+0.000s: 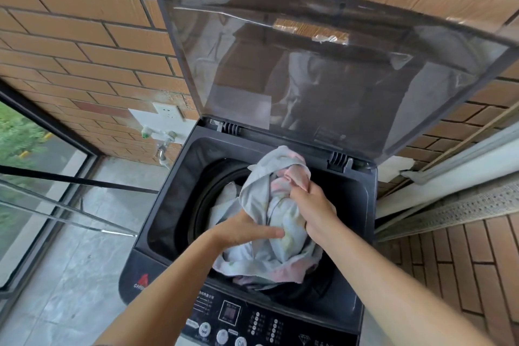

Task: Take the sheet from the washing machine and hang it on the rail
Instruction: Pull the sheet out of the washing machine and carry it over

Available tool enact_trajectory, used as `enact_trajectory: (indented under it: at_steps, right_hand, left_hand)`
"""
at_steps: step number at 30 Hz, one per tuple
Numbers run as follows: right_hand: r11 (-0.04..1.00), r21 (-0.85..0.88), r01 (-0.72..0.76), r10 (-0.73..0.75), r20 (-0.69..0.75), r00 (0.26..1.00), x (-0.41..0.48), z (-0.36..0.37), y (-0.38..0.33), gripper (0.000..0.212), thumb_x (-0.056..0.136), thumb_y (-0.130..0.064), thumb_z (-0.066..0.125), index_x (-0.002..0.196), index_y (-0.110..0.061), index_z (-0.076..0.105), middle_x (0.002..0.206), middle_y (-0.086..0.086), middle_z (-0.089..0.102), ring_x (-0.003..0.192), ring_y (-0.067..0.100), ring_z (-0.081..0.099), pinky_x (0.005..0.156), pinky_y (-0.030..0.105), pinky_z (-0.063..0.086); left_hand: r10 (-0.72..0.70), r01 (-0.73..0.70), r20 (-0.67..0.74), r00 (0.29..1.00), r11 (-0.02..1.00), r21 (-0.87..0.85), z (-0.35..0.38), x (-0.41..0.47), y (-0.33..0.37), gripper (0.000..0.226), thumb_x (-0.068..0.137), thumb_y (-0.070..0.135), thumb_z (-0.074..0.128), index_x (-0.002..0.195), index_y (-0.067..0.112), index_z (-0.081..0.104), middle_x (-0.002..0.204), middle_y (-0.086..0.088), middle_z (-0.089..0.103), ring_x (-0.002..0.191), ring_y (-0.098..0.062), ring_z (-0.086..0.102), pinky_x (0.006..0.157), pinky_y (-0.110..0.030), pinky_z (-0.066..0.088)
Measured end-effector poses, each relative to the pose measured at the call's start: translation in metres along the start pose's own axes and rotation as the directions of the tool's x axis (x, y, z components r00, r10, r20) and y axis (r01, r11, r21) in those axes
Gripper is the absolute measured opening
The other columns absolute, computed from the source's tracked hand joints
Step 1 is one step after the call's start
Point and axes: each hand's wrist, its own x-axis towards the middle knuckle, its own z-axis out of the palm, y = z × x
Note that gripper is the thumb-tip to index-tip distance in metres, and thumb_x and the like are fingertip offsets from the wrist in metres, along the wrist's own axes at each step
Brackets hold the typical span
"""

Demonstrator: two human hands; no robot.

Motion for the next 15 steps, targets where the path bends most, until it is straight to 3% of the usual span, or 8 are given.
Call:
enact_trajectory:
  at_steps: [2,4,7,9,13,15]
  right_hand:
    - [0.999,0.022,0.026,-0.026,0.0,1.0,-0.006,0.003,-0.007,0.018,0.09,-0.014,0.052,0.105,-0.019,0.062,0.089,-0.005,0.064,0.082,0.007,0.061,0.071,0.02,0.052]
    - [0.999,0.026,0.028,-0.028,0.005,1.0,-0.007,0.003,-0.01,0.017,0.09,-0.01,0.052,0.098,-0.02,0.062,0.091,-0.002,0.066,0.083,0.007,0.062,0.071,0.018,0.053]
    - [0.998,0.062,0.024,-0.029,0.082,0.996,-0.01,0.0,-0.016,0.017,0.084,-0.011,0.056,0.097,-0.017,0.065,0.104,0.014,0.069,0.094,0.024,0.067,0.087,0.041,0.054]
    - [0.999,0.037,0.028,-0.033,0.158,0.987,-0.009,-0.007,-0.018,0.03,0.078,-0.026,0.065,0.106,-0.017,0.065,0.105,0.01,0.07,0.099,0.024,0.067,0.091,0.045,0.052]
    - [0.993,-0.061,0.105,-0.086,0.263,0.961,-0.016,-0.024,-0.032,0.019,0.088,-0.019,0.063,0.106,-0.023,0.057,0.113,0.009,0.063,0.101,0.017,0.061,0.084,0.029,0.05]
    - [0.96,-0.195,0.199,-0.139,0.284,0.949,-0.021,-0.036,-0.039,0.036,0.087,-0.021,0.065,0.119,-0.025,0.05,0.124,0.002,0.054,0.113,0.011,0.052,0.09,0.02,0.042]
  left_hand:
    - [0.04,-0.04,-0.116,0.992,0.999,0.008,0.007,0.003,0.001,0.038,0.079,0.01,0.073,0.113,0.022,0.06,0.104,0.008,0.07,0.101,-0.006,0.065,0.08,-0.019,0.052]
    - [0.044,-0.039,-0.257,0.966,0.999,0.022,0.007,0.007,-0.004,0.035,0.077,0.013,0.074,0.11,0.019,0.063,0.102,0.005,0.071,0.099,-0.009,0.066,0.08,-0.022,0.053]
    - [0.038,0.001,-0.421,0.906,0.996,0.092,0.008,0.011,-0.009,0.04,0.076,0.012,0.072,0.114,0.015,0.061,0.109,0.0,0.068,0.104,-0.013,0.063,0.089,-0.028,0.052]
    - [0.025,0.024,-0.495,0.869,0.995,0.092,0.009,0.009,-0.007,0.042,0.077,0.01,0.071,0.117,0.012,0.059,0.111,-0.001,0.065,0.104,-0.012,0.061,0.09,-0.028,0.05]
    - [0.027,-0.017,-0.566,0.824,1.0,0.023,0.001,-0.009,0.005,0.032,0.077,0.001,0.067,0.108,0.007,0.062,0.106,-0.006,0.066,0.102,-0.017,0.062,0.089,-0.033,0.051]
    - [0.025,-0.05,-0.568,0.822,0.998,-0.028,-0.009,-0.024,0.018,0.03,0.074,0.003,0.068,0.103,0.009,0.064,0.104,-0.007,0.068,0.1,-0.02,0.064,0.087,-0.036,0.053]
